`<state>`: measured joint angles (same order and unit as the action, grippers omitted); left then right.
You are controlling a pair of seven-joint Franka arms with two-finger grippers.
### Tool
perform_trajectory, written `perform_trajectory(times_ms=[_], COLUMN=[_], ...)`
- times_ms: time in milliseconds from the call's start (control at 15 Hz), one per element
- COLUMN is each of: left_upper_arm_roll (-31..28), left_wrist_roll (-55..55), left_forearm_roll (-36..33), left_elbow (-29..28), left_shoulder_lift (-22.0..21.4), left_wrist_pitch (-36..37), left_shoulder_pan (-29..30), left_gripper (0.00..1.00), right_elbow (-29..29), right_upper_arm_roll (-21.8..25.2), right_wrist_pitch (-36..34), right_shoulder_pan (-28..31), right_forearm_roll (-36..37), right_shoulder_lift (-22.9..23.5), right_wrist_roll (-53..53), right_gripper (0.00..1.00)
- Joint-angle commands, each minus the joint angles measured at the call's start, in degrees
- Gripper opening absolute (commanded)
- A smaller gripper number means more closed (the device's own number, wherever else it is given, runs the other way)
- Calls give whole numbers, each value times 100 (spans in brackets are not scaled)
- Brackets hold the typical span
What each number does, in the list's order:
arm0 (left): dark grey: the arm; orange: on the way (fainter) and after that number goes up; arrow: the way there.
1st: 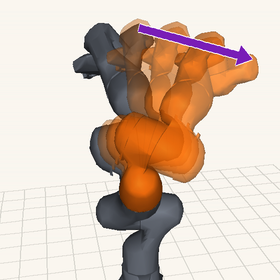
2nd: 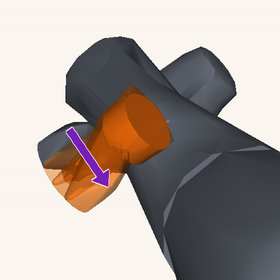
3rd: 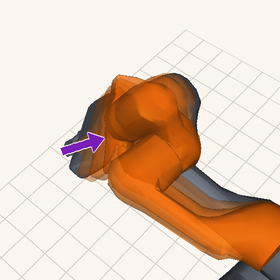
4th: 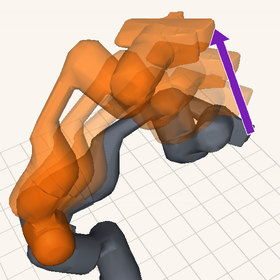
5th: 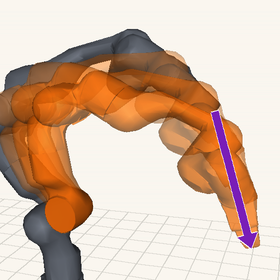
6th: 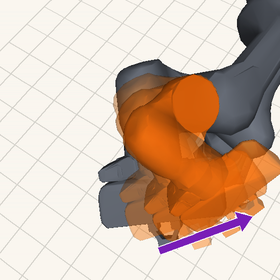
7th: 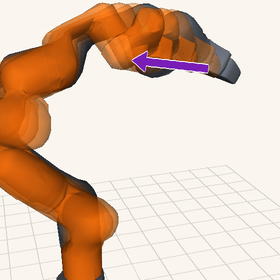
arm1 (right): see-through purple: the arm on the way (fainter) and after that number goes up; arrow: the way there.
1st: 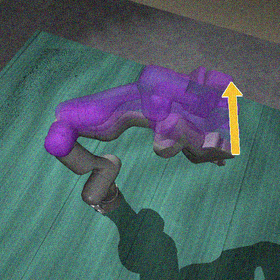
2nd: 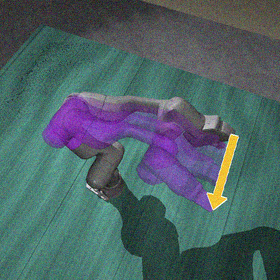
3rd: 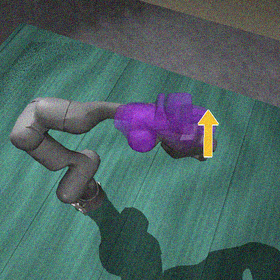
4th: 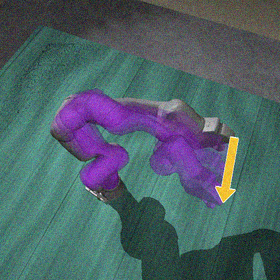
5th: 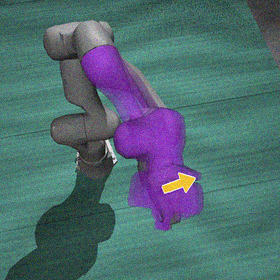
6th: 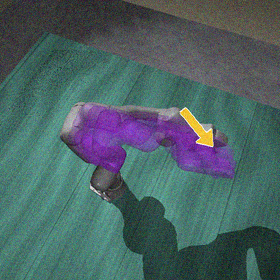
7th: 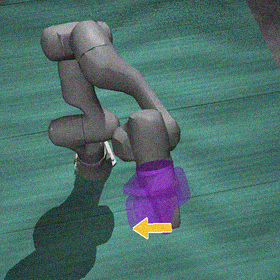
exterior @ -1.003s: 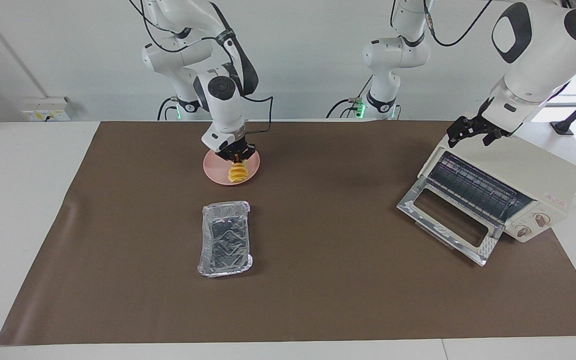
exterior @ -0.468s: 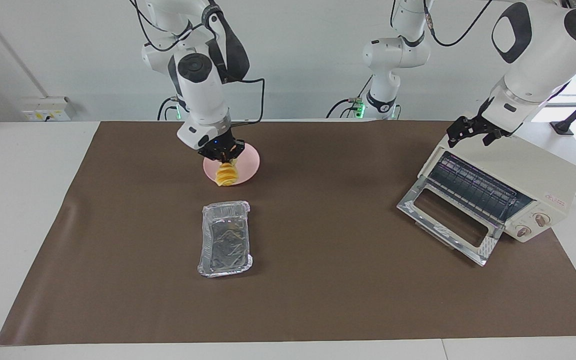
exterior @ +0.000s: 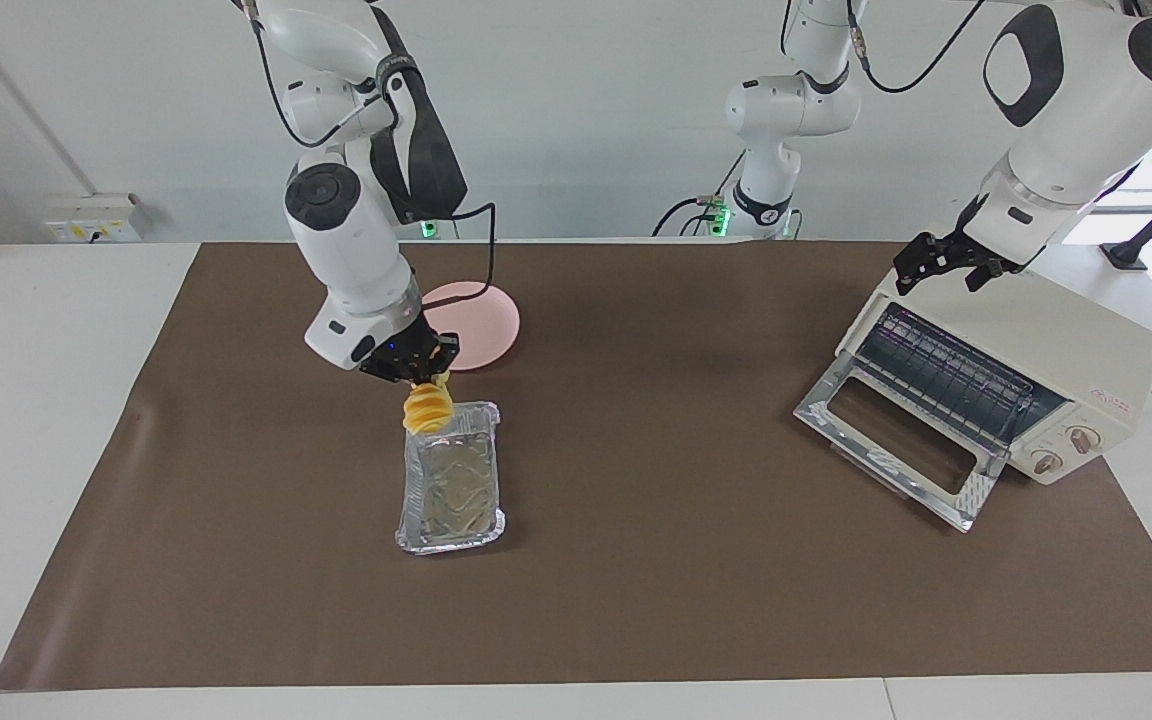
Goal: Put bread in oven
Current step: 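Lift the bread roll with the right gripper and carry it to the foil tray, then lower the bread roll into the foil tray and open the right gripper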
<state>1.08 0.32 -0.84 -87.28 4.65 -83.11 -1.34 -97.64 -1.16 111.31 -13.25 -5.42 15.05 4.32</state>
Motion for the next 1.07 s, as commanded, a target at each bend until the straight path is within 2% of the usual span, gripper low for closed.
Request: perform_trajectory(times_ms=[0, 334, 1003], left_upper_arm_roll=[-38, -38, -38], left_wrist_roll=[-6, -6, -6], left_forearm_roll=[-48, -48, -48], left_elbow=[-131, -131, -131], left_shoulder_lift=[-122, -122, -122], left_wrist_pitch=[-47, -47, -47], left_shoulder_pan=[-33, -33, -33], left_gripper=[100, 100, 100], right_elbow=[1176, 1274, 844], right_upper_arm_roll=[-42, -33, -33], right_wrist_pitch=[-154, 162, 892], right_shoulder_pan=[86, 130, 33], right_forearm_roll=[-38, 41, 24], right_shoulder_lift=[1121, 1588, 1563], right_wrist_roll=[-169, -169, -213], right_gripper=[0, 0, 0])
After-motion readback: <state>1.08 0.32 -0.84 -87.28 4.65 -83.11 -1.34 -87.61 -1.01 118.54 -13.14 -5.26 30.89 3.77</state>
